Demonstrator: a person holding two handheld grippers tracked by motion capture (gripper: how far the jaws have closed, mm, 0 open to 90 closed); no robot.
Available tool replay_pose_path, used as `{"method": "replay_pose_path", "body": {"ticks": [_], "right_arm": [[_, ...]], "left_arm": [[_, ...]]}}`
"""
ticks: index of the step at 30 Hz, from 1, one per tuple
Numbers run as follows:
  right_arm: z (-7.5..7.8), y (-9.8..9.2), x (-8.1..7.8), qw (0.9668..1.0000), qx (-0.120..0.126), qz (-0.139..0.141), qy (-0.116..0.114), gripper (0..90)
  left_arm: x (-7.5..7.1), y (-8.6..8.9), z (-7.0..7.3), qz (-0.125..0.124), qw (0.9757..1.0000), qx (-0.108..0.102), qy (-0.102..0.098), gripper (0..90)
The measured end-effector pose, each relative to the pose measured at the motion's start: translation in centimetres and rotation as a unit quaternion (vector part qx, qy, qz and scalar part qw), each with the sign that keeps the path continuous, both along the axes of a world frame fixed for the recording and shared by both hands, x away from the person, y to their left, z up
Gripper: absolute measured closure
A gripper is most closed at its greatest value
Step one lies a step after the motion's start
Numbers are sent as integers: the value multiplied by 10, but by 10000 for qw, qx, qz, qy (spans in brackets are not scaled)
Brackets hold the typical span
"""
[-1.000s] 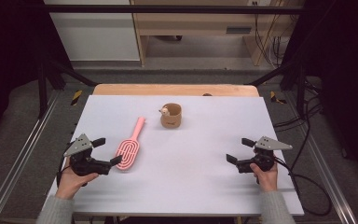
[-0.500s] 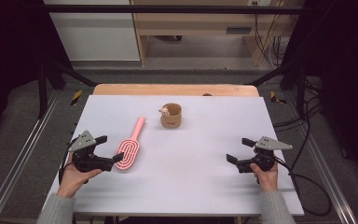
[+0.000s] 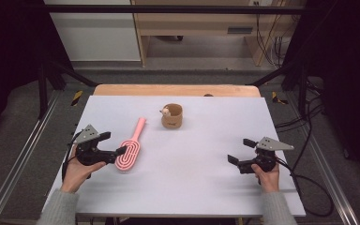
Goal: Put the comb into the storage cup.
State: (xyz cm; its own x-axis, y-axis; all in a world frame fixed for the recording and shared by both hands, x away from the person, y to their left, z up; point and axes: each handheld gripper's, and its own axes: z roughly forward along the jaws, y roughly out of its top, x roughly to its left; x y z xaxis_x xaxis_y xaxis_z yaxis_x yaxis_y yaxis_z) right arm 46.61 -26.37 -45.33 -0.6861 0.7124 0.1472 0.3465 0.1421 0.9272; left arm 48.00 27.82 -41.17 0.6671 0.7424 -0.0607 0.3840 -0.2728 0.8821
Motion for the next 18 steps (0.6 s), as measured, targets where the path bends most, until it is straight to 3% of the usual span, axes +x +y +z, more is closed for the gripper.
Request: {"method": "replay_pose_path", "body": {"ticks": [11, 18], "right_arm": [[0, 0, 0, 10000, -17, -2, 2, 3], [0, 0, 0, 10000, -17, 1, 6, 3]], "left_arm": [[9, -4, 0, 139, 9999, 71, -30, 247], [17, -5, 2, 291, 9995, 76, 70, 374]]}}
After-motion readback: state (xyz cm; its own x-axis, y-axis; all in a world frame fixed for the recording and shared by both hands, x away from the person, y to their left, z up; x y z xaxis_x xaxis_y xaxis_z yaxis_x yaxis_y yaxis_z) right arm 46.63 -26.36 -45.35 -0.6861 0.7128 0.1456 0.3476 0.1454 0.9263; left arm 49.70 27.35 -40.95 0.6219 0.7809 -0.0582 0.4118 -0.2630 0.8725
